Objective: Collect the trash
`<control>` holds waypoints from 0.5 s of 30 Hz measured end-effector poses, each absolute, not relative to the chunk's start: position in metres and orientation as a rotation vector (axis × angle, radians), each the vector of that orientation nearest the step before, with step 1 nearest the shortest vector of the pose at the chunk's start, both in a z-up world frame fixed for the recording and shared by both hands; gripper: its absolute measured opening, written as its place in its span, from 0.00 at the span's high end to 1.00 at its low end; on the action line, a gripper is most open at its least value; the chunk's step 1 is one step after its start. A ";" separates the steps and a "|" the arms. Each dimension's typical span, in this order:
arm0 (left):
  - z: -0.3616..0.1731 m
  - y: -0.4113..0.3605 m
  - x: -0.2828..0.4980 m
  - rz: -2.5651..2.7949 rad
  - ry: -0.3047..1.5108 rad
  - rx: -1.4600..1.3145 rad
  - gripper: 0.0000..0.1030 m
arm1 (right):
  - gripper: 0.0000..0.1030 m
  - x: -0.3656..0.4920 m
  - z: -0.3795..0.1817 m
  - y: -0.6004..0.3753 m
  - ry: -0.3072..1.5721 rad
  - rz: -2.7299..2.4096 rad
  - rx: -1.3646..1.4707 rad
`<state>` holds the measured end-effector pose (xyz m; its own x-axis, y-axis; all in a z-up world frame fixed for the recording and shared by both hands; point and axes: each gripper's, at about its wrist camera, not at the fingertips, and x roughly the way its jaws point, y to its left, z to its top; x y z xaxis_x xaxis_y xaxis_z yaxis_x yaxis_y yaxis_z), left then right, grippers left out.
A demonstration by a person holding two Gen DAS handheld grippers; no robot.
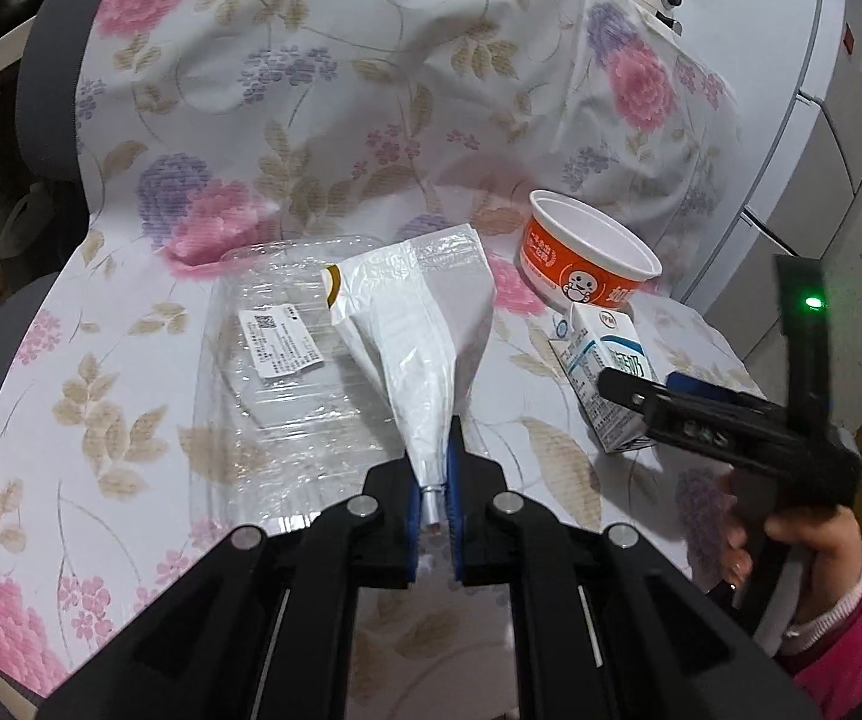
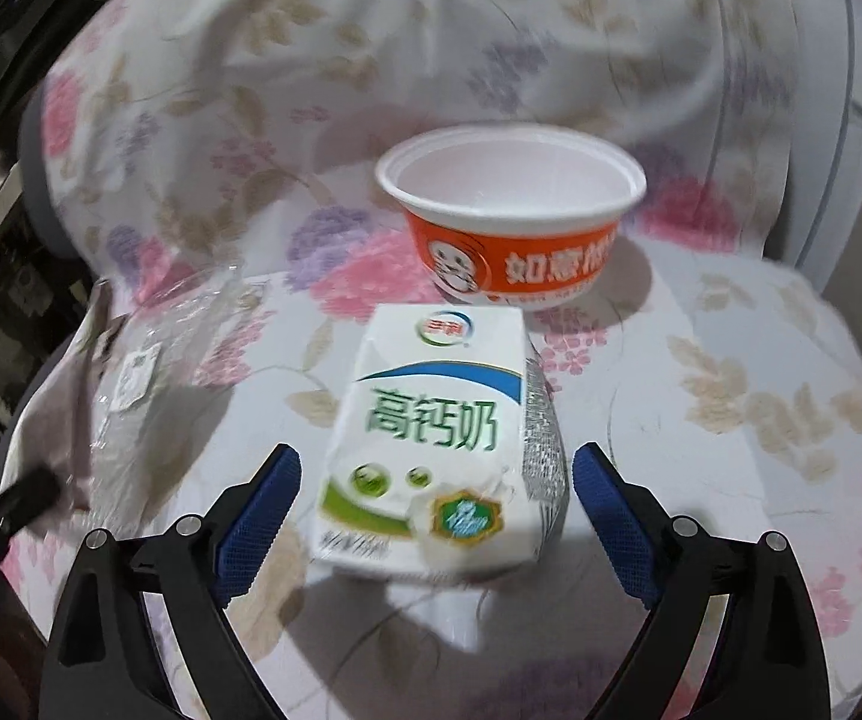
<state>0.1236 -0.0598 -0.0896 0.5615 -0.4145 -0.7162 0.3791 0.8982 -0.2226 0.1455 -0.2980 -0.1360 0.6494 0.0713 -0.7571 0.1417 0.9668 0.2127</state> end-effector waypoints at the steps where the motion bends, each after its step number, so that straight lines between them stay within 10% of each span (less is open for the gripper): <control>1: -0.090 -0.060 0.124 -0.466 0.856 -0.041 0.94 | 0.11 0.147 -0.138 -0.299 0.874 -0.039 0.274; 15: -0.089 -0.074 0.118 -0.447 0.853 0.000 0.94 | 0.20 0.121 -0.112 -0.292 0.760 -0.015 0.157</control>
